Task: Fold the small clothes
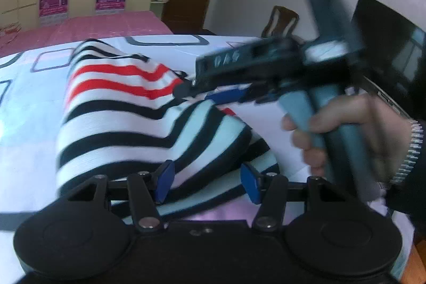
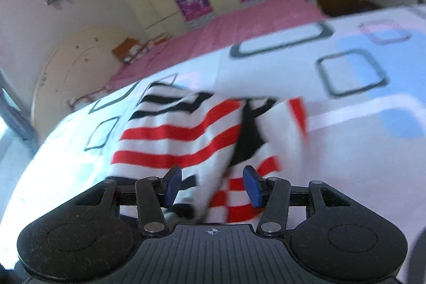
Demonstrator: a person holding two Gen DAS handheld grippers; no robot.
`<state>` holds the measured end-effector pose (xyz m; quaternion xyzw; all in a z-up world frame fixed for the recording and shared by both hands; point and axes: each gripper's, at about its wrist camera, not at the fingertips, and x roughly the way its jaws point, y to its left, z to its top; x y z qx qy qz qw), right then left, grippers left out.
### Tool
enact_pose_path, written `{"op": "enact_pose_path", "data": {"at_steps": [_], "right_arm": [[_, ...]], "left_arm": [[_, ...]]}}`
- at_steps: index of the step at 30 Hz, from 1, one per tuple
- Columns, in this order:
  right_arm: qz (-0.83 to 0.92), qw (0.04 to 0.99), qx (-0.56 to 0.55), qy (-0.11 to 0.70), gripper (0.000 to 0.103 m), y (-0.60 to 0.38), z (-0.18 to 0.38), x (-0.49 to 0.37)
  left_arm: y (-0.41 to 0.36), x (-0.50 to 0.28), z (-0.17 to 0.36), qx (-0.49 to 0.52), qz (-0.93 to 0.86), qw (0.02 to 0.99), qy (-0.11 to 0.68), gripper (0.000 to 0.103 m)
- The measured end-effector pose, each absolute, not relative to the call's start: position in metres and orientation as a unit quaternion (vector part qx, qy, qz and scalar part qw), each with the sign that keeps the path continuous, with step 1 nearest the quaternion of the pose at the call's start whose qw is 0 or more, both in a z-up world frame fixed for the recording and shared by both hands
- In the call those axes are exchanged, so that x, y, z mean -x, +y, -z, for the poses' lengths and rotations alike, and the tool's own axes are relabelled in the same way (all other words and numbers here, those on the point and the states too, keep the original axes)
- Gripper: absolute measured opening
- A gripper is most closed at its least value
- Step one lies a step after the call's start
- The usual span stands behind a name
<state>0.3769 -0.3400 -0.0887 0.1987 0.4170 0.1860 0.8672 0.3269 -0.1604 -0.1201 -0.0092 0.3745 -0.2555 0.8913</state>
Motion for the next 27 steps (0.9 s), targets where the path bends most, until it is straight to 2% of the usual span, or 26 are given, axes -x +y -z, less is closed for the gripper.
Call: {"op": "enact_pose_path", "data": {"at_steps": [4,9,10,11,17,23,27], "right_arm": [[-0.181,0.844,-0.234,0.447,0.051,-0.334,0.11,-0.39],[-0.18,0.848,-0.233,0.441,0.05,-0.328,0.111,-0.392],[-0.179,0.85,-0.228,0.44,0.047,-0.326,0.109,-0.391],[-0.181,0.851,-0.226,0.438,0.034,-0.327,0.107,-0.39],[-0.185,0.867,-0.203,0.416,0.019,-0.326,0.101,-0.387],[-0.17,0.913,-0.146,0.341,0.018,-0.34,0.064,-0.365],[-0.129,0.908,-0.148,0.371,0.018,-0.36,0.091,-0.357]], "left_arm": [[-0.128,-0.323,0.103,0.026,0.223,0.906,0.359,0.055],[-0.094,-0.345,0.09,0.042,0.16,0.926,0.34,0.055],[-0.09,-0.352,0.09,0.042,0.152,0.927,0.341,0.055],[-0.086,-0.359,0.09,0.044,0.146,0.927,0.342,0.055],[-0.086,-0.381,0.099,0.044,0.135,0.928,0.344,0.055],[-0.103,-0.39,0.104,0.045,0.159,0.925,0.342,0.055],[-0.117,-0.393,0.12,0.038,0.174,0.914,0.365,0.056]]}}
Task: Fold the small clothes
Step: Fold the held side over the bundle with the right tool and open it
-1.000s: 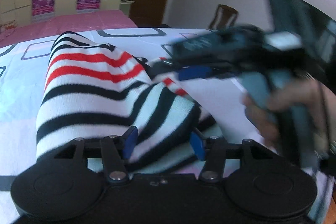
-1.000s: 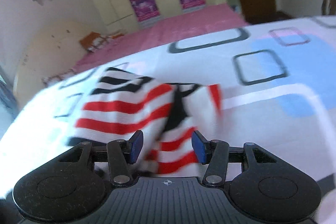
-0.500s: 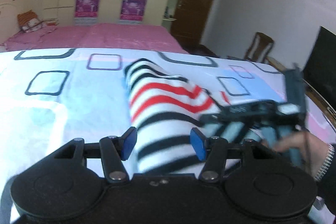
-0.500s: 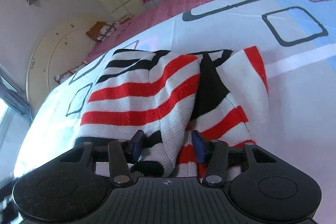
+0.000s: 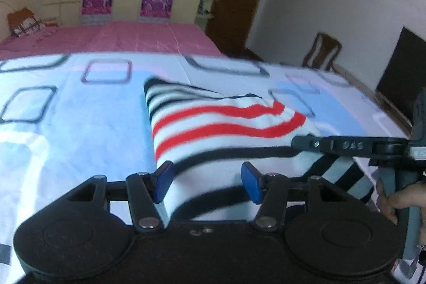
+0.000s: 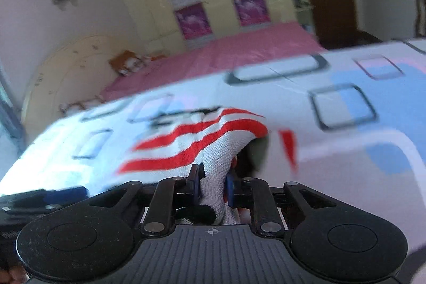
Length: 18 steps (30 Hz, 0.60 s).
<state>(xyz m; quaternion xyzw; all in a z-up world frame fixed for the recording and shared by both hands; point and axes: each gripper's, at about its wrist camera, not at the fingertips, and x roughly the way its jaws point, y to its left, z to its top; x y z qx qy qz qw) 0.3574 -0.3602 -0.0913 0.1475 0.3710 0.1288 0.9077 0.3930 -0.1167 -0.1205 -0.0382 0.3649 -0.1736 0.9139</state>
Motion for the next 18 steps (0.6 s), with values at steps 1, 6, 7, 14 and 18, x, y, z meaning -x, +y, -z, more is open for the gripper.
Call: {"op": "enact_pose_path", "data": {"at_steps": [1,6,7,14,18], "right_arm": [[-0.126,0.9,-0.158,0.387,0.019,-0.363,0.103,-0.358],[-0.13,0.89,-0.189,0.395,0.02,-0.367,0.11,-0.359],[-0.129,0.89,-0.19,0.394,0.025,-0.369,0.106,-0.356],[-0.14,0.892,-0.182,0.389,0.028,-0.375,0.084,-0.327],[-0.142,0.887,-0.172,0.405,0.028,-0.373,0.089,-0.31]], "left_arm": [[-0.119,-0.391,0.125,0.03,0.17,0.915,0.365,0.057],[-0.115,-0.388,0.134,0.024,0.161,0.914,0.373,0.061],[-0.115,-0.388,0.134,0.025,0.161,0.913,0.373,0.061],[-0.12,-0.387,0.135,0.028,0.158,0.916,0.369,0.06],[-0.119,-0.385,0.135,0.028,0.159,0.916,0.368,0.06]]}}
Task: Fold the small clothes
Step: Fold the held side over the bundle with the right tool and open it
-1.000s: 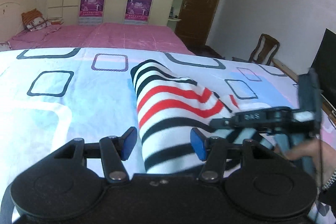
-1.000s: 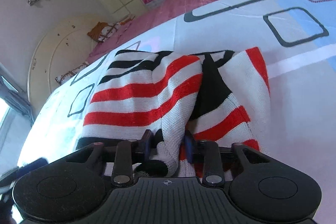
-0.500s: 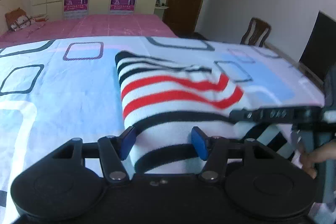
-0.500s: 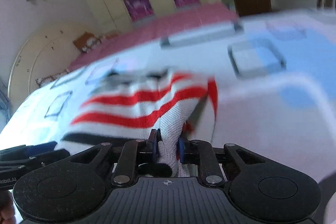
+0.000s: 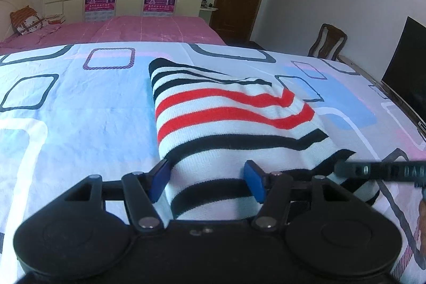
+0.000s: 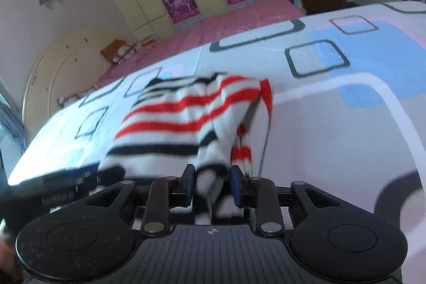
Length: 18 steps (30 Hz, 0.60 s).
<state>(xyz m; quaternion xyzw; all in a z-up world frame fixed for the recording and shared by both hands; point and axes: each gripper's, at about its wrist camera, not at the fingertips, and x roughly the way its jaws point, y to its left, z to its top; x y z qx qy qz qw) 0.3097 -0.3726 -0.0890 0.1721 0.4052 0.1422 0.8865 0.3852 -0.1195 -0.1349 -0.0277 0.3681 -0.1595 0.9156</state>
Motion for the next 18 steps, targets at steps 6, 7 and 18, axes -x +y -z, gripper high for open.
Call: {"op": "enact_pose_path", "data": {"at_steps": [6,7,18], "right_arm": [[-0.148,0.884,-0.146,0.418,0.028,-0.365,0.096,-0.298],[-0.147,0.885,-0.144,0.418,0.028,-0.365,0.096,-0.298],[-0.161,0.884,-0.12,0.421,0.007,-0.362,0.09,-0.289]], "left_arm": [[-0.121,-0.383,0.134,0.019,0.163,0.914,0.371,0.06],[-0.121,-0.383,0.134,0.018,0.163,0.914,0.371,0.06],[-0.123,-0.38,0.134,0.006,0.164,0.912,0.375,0.06]]}}
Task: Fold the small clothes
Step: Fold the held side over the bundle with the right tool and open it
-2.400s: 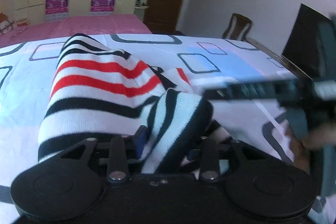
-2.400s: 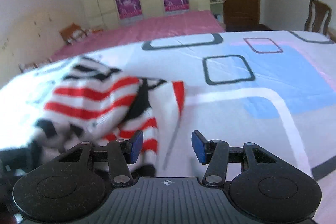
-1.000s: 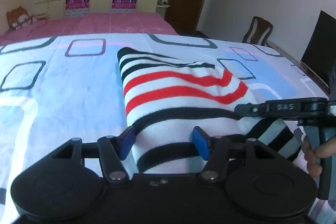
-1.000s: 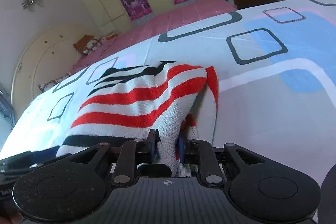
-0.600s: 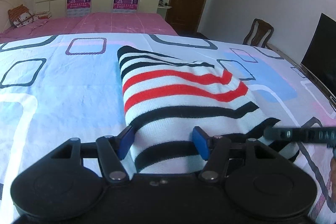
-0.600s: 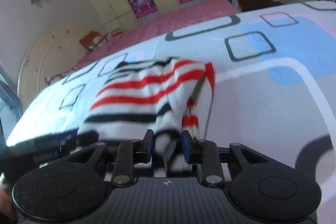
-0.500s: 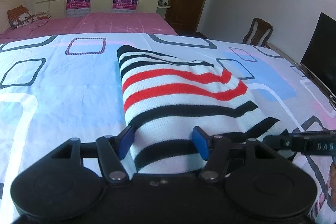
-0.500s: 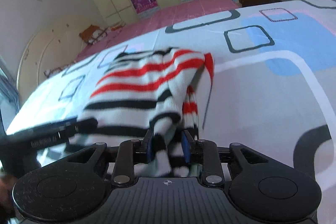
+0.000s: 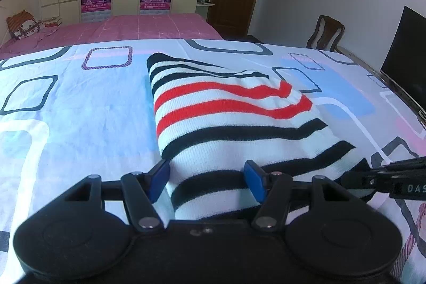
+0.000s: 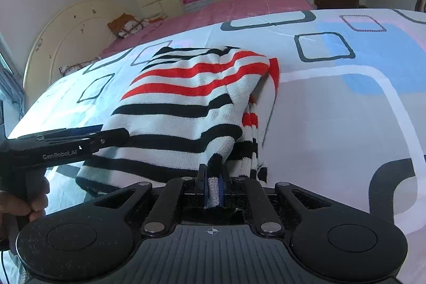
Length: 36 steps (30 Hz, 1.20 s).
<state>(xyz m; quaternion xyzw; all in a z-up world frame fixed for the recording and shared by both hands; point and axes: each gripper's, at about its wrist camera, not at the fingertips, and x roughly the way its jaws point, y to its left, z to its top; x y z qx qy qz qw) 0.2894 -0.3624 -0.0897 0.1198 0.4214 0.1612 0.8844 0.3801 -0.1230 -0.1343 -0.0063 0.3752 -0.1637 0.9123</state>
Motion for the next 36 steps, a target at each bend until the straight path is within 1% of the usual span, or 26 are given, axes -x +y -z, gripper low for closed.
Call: {"op": "enact_pose_path", "data": {"at_steps": [4,6,7,8,12,13,14,15,17,20,25,27,29,32,33,36], "right_arm": [[-0.152,0.896,-0.103,0.403,0.008,-0.362,0.084,-0.285],[-0.149,0.896,-0.106,0.404,0.018,-0.363,0.084,-0.285],[-0.143,0.898,-0.105,0.403,0.032,-0.364,0.084,-0.285],[-0.137,0.9,-0.104,0.401,0.041,-0.365,0.084,-0.284],[-0.146,0.892,-0.114,0.412,0.041,-0.368,0.087,-0.286],[-0.151,0.889,-0.117,0.416,0.036,-0.368,0.088,-0.286],[-0.154,0.887,-0.118,0.42,0.026,-0.367,0.09,-0.286],[-0.158,0.884,-0.117,0.423,0.022,-0.366,0.091,-0.286],[-0.159,0.883,-0.112,0.428,0.016,-0.363,0.093,-0.286],[-0.168,0.878,-0.11,0.435,0.012,-0.363,0.092,-0.288],[-0.187,0.873,-0.145,0.427,0.01,-0.382,0.075,-0.281],[-0.165,0.869,-0.118,0.452,0.007,-0.383,0.088,-0.282],[-0.164,0.86,-0.119,0.468,0.008,-0.381,0.103,-0.285],[-0.166,0.872,-0.114,0.447,0.008,-0.378,0.091,-0.286],[-0.168,0.873,-0.118,0.443,0.008,-0.38,0.086,-0.288],[-0.171,0.882,-0.131,0.419,0.009,-0.386,0.068,-0.293]], "left_arm": [[-0.123,-0.38,0.135,0.002,0.165,0.912,0.376,0.061],[-0.124,-0.379,0.135,-0.001,0.165,0.912,0.376,0.061],[-0.124,-0.379,0.135,-0.002,0.165,0.912,0.376,0.061],[-0.124,-0.379,0.134,-0.002,0.165,0.912,0.376,0.061],[-0.124,-0.378,0.134,-0.003,0.165,0.912,0.376,0.061],[-0.124,-0.378,0.134,-0.003,0.165,0.912,0.376,0.061],[-0.124,-0.378,0.134,-0.003,0.165,0.912,0.376,0.061],[-0.124,-0.378,0.134,-0.004,0.165,0.912,0.376,0.061],[-0.123,-0.378,0.134,-0.005,0.167,0.911,0.377,0.061],[-0.123,-0.378,0.134,-0.007,0.168,0.91,0.379,0.061],[-0.121,-0.373,0.13,-0.002,0.183,0.903,0.389,0.061],[-0.124,-0.368,0.136,-0.009,0.188,0.898,0.398,0.062],[-0.124,-0.366,0.144,-0.013,0.187,0.895,0.405,0.063],[-0.116,-0.367,0.141,0.008,0.186,0.892,0.412,0.063],[-0.116,-0.366,0.139,0.005,0.187,0.893,0.41,0.061],[-0.113,-0.364,0.125,0.003,0.194,0.898,0.394,0.061]]}}
